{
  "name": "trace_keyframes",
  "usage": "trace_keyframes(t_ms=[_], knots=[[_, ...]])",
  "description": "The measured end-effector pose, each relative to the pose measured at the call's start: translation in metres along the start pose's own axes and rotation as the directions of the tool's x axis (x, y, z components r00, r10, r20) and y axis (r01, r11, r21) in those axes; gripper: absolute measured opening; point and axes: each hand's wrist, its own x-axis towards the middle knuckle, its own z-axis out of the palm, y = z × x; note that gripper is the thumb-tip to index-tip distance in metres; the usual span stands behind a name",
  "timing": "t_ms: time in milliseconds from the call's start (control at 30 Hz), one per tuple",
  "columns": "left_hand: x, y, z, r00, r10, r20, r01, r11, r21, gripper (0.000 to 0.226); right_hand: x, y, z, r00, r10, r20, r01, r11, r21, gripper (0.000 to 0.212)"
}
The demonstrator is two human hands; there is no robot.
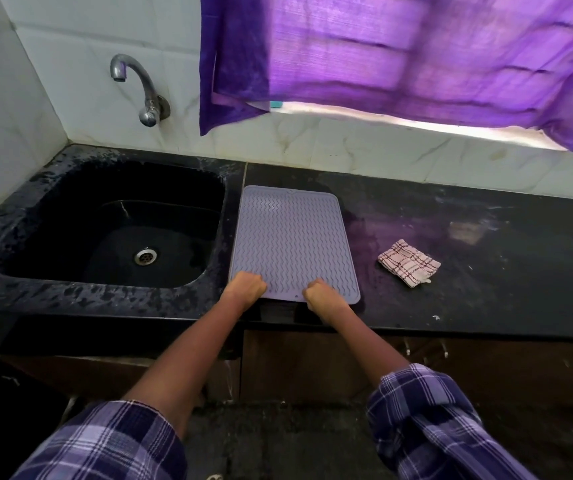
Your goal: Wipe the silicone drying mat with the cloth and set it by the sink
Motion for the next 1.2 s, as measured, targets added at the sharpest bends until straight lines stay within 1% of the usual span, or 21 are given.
trace_keyframes(t_ms=[233,567,967,1033,1100,1133,1200], knots=[[0.001,0.003,0.001,1.0,-0.026,0.006,0.026,1.0,-0.01,0.029,-0.001,0.001,-0.002,1.0,-0.005,-0.006,0.005,1.0,-0.001,0.024],[0.002,0.006,-0.002,1.0,-0.026,0.016,0.026,1.0,0.006,0.028,-0.004,0.0,-0.003,0.999,0.033,0.015,-0.034,0.998,0.043,0.024],[-0.003,0.004,-0.002,1.0,-0.027,0.008,0.026,0.999,0.02,0.028,-0.006,-0.008,-0.014,0.996,0.047,0.075,-0.052,0.997,0.057,0.025],[-0.004,0.004,0.0,1.0,-0.02,0.011,0.02,0.999,0.025,0.029,-0.008,-0.01,-0.017,0.993,0.07,0.093,-0.076,0.996,0.056,0.025],[-0.003,0.001,0.001,1.0,-0.016,0.027,0.016,1.0,0.001,0.03,-0.007,-0.01,-0.02,0.987,0.115,0.11,-0.126,0.988,0.093,0.024],[-0.006,-0.002,-0.001,0.999,-0.021,0.05,0.021,1.0,-0.016,0.029,-0.009,-0.012,-0.025,0.979,0.146,0.14,-0.162,0.981,0.108,0.023],[-0.007,-0.011,-0.005,0.996,-0.03,0.082,0.034,0.998,-0.06,0.029,-0.009,-0.011,-0.035,0.971,0.183,0.155,-0.202,0.972,0.122,0.021]])
